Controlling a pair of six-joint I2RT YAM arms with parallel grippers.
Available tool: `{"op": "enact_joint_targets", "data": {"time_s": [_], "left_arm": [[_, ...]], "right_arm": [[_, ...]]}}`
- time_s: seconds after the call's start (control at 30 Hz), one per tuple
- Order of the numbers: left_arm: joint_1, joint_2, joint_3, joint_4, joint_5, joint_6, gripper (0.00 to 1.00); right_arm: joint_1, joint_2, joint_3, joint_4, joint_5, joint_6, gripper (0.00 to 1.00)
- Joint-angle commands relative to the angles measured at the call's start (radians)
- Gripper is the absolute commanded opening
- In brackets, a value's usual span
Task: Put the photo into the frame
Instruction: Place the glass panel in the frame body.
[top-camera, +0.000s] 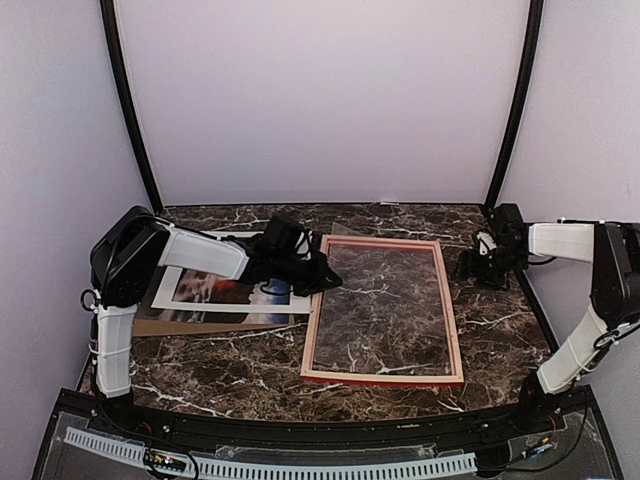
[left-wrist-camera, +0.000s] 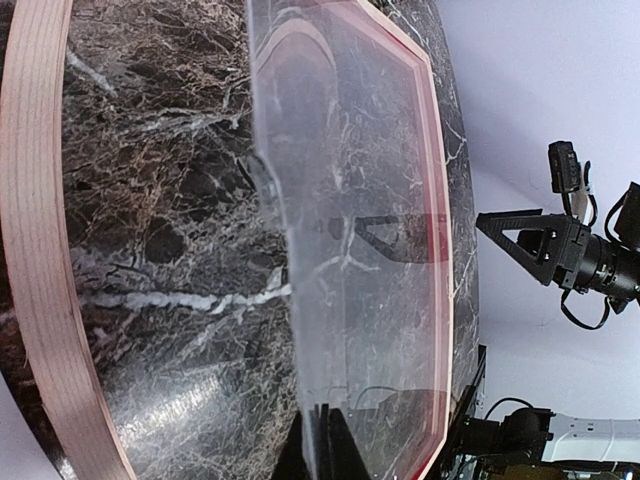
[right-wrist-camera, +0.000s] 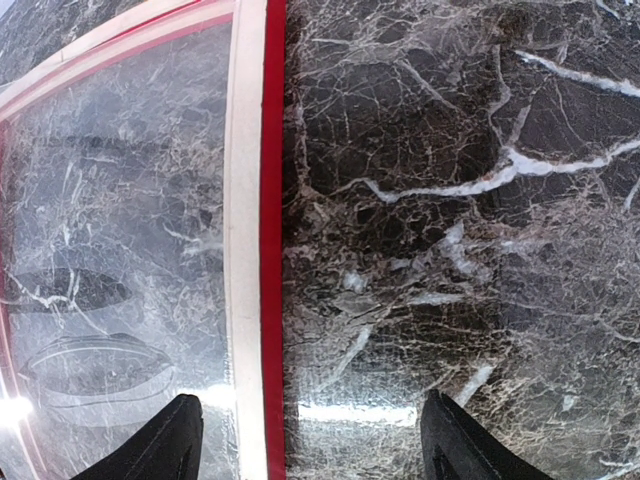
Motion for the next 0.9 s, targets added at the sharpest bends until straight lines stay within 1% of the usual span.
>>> {"op": "enact_joint_targets", "data": {"time_s": [0.0, 0.87], "left_arm": [[-0.004, -0.048, -0.014, 0.003, -0.006, 0.009, 0.00], [-0.007, -0.049, -0.008, -0.012, -0.012, 0.022, 0.00]], "right_arm": [[0.008, 0.002, -0.003, 0.009, 0.010, -0.007, 0.76], [0.008, -0.009, -0.010, 0.008, 0.006, -0.006, 0.76]]}}
